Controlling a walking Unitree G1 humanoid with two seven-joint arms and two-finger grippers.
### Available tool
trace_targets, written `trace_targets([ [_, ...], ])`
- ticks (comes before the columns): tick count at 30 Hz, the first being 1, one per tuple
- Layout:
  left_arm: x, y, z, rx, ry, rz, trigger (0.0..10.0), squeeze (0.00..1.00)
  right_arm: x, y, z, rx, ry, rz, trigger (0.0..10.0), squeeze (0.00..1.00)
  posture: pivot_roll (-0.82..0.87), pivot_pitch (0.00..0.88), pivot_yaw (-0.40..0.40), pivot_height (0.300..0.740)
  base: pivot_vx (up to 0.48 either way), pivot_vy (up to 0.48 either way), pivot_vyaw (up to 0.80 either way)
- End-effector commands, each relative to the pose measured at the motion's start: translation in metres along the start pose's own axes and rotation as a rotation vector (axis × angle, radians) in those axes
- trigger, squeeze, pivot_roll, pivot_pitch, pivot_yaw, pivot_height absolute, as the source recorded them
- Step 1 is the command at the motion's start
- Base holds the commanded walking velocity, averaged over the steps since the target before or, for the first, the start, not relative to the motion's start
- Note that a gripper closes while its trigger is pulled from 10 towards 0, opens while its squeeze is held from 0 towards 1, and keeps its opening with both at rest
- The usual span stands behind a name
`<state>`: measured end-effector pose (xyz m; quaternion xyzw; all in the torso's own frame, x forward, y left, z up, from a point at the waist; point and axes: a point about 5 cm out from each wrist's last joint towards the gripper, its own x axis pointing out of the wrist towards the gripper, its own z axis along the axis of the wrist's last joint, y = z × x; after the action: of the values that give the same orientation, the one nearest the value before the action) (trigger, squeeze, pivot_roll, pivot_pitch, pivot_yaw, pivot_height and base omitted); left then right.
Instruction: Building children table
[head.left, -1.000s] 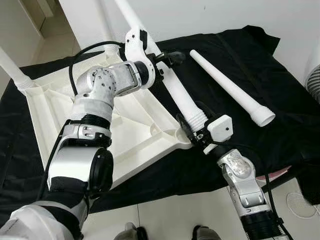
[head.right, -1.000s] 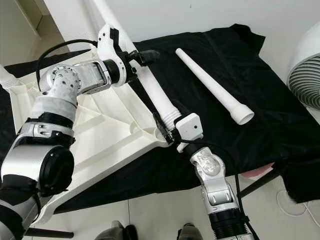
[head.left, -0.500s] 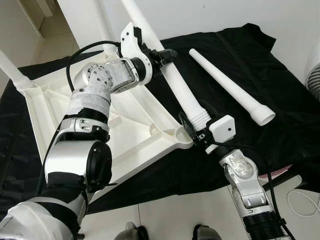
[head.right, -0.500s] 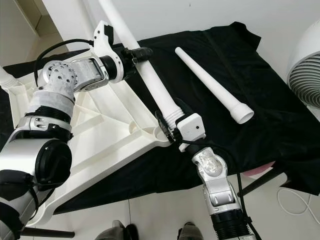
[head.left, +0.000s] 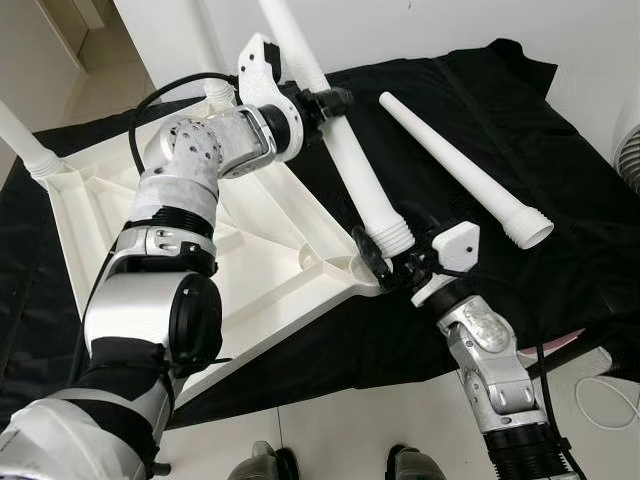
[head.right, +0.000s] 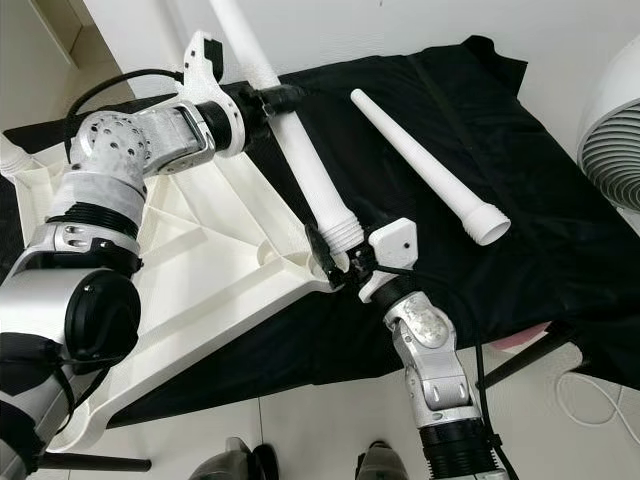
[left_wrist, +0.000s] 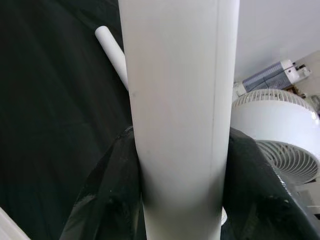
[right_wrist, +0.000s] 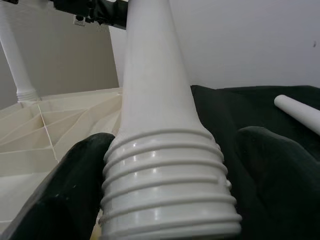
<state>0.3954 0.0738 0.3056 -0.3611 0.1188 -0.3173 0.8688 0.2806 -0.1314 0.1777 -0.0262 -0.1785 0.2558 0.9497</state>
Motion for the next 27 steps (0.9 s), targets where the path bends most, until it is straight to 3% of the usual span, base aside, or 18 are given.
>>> trace_targets([
  [1,-0.004,-0.010,0.012,0.004,-0.038,-0.174,10.0,0.00,0.002,0.003,0.002,0.027,-0.009,0.002,10.0,1.00,-0.15,0.122,0.156,0.740,0.000,0.000,0.00],
  [3,-0.006,-0.010,0.017,-0.007,-0.065,-0.170,10.0,0.00,0.004,0.004,0.004,0.045,-0.011,-0.011,10.0,1.00,-0.15,0.122,0.156,0.740,0.000,0.000,0.00],
  [4,-0.007,-0.011,0.022,-0.012,-0.093,-0.171,10.0,0.00,0.007,0.006,0.007,0.067,-0.016,-0.020,10.0,0.67,-0.15,0.121,0.153,0.740,0.000,0.000,0.00],
  [5,-0.007,-0.011,0.022,-0.012,-0.093,-0.171,10.0,0.00,0.007,0.006,0.007,0.067,-0.016,-0.020,10.0,0.67,-0.15,0.121,0.153,0.740,0.000,0.000,0.00],
  [6,-0.008,-0.011,0.026,-0.006,-0.116,-0.167,10.0,0.00,0.010,0.008,0.009,0.108,-0.022,-0.023,10.0,0.00,-0.15,0.121,0.153,0.740,0.000,0.000,0.00],
  [12,-0.011,-0.015,0.033,0.059,-0.172,-0.194,10.0,0.00,0.019,0.015,0.021,0.174,0.000,0.029,10.0,0.00,-0.15,0.111,0.145,0.740,0.000,0.000,0.00],
  [15,-0.015,-0.018,0.039,0.151,-0.226,-0.200,10.0,0.00,0.018,0.013,0.024,0.203,0.021,0.051,10.0,0.00,-0.16,0.105,0.142,0.740,0.000,0.000,0.00],
  [24,-0.020,-0.020,0.043,0.280,-0.287,-0.193,10.0,0.00,0.016,0.004,0.032,0.161,0.034,0.061,10.0,0.00,-0.16,0.090,0.132,0.740,0.000,0.000,0.00],
  [27,-0.023,-0.025,0.041,0.364,-0.318,-0.212,10.0,0.00,0.018,-0.005,0.042,0.111,0.027,0.061,10.0,0.00,-0.16,0.084,0.130,0.740,0.000,0.000,0.00],
])
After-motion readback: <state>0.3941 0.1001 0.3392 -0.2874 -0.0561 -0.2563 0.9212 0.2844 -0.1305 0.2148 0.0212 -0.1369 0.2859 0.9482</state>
